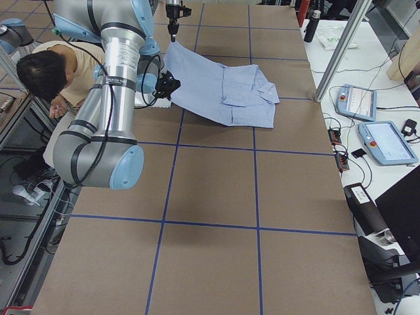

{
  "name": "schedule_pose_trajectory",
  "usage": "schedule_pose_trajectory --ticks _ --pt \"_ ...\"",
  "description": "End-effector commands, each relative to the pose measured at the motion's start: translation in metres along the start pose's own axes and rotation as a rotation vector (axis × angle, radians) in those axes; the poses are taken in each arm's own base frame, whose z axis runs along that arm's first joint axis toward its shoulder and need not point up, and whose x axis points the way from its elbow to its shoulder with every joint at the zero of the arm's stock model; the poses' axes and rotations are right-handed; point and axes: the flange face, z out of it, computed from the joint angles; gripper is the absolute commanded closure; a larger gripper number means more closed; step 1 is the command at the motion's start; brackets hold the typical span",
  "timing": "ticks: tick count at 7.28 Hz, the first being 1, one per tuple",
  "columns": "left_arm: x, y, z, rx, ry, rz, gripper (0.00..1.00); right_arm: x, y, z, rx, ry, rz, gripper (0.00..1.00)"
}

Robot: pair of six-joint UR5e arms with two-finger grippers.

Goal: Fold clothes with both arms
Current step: 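Grasp both hem corners with the left and right grippers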

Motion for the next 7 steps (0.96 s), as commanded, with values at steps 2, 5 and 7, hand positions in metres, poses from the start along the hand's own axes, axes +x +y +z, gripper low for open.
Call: schedule_pose_trajectory --ticks 2,5,7 --pt "0.005 0.004 -0.021 -0.019 -0.002 -0.009 1.0 0.004 0.003 -0.03 -0.061 0.027 0.002 1.0" --pt "0.015 -0.017 -0.027 0.051 0.032 -0.02 1.0 -0.02 -0.032 -0.034 0.02 -0.059 0.066 1.0" --pt "0.007 -0.026 -0.024 0.081 0.009 -0.05 1.0 -0.033 -0.054 -0.015 0.081 -0.082 0.108 1.0"
